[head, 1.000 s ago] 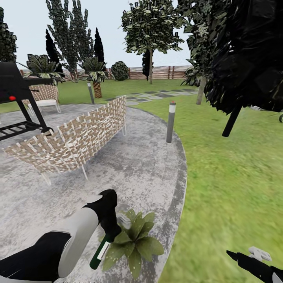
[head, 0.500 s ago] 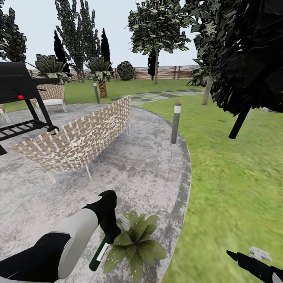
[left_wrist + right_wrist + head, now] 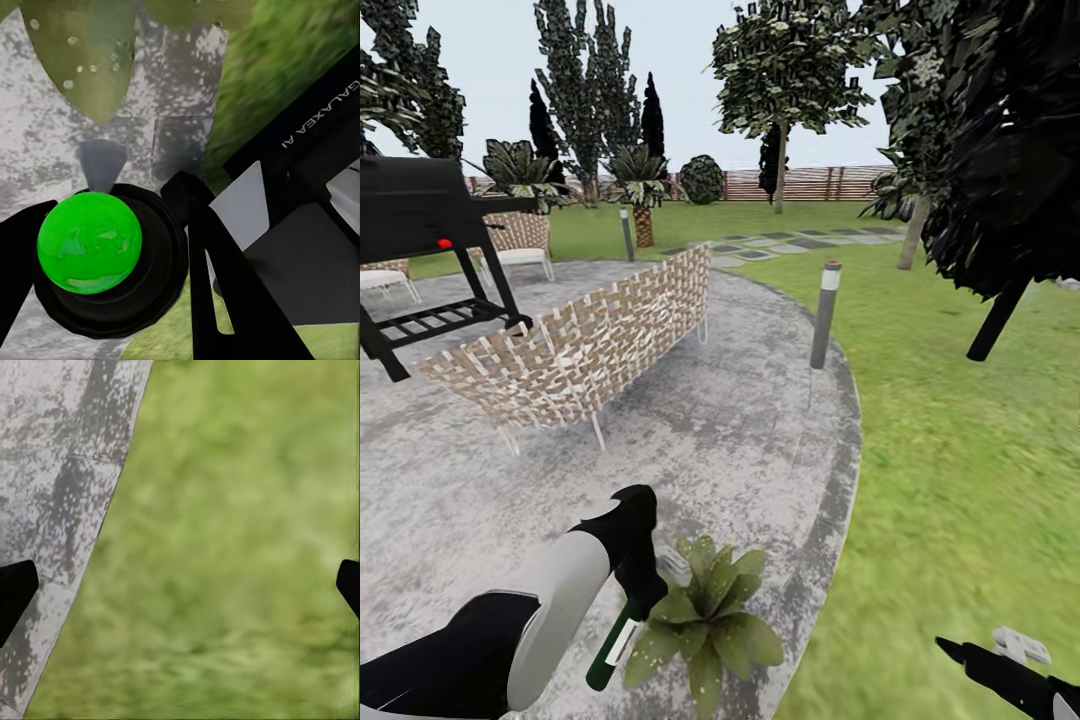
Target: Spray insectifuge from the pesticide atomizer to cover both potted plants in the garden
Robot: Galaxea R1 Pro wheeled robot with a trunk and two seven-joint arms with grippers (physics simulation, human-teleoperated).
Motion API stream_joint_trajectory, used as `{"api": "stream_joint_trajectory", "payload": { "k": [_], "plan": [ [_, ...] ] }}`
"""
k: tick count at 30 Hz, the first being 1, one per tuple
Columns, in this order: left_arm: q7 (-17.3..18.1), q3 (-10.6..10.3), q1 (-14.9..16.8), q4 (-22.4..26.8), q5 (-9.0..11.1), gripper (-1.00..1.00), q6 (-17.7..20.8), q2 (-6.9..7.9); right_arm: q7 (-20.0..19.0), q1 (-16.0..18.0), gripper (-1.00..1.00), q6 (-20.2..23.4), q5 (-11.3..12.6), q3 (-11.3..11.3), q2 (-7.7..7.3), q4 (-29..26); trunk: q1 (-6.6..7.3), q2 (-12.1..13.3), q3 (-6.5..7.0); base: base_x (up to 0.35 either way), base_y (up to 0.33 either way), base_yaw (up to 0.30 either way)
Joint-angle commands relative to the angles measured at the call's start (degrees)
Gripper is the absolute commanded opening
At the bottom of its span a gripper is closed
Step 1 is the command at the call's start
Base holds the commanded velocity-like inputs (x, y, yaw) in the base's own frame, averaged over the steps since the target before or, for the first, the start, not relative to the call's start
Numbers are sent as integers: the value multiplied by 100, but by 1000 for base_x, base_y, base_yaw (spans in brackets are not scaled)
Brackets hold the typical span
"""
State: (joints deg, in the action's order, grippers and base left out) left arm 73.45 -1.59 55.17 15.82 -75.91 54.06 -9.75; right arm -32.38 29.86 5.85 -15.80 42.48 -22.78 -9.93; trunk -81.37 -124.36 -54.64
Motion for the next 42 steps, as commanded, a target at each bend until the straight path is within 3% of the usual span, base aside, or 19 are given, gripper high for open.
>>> {"api": "stream_joint_trajectory", "payload": {
  "k": [1,13,28,42],
  "plan": [
    [55,-16,2,8,-38,-100,52,-1,-31,2,100,39,-37,49,2,-9,2,-3,-6,-82,-298,44],
    [55,-8,2,10,-38,-100,56,-1,-31,1,100,39,-37,49,2,-9,2,-3,-6,-88,-304,18],
    [47,-7,2,17,-38,-100,52,-1,-31,2,100,39,-37,49,2,-9,2,-3,-6,-5,-60,226],
    [48,-8,2,17,-38,-100,53,-1,-29,2,100,39,-37,49,2,-9,2,-3,-6,0,-284,108]
  ]
}}
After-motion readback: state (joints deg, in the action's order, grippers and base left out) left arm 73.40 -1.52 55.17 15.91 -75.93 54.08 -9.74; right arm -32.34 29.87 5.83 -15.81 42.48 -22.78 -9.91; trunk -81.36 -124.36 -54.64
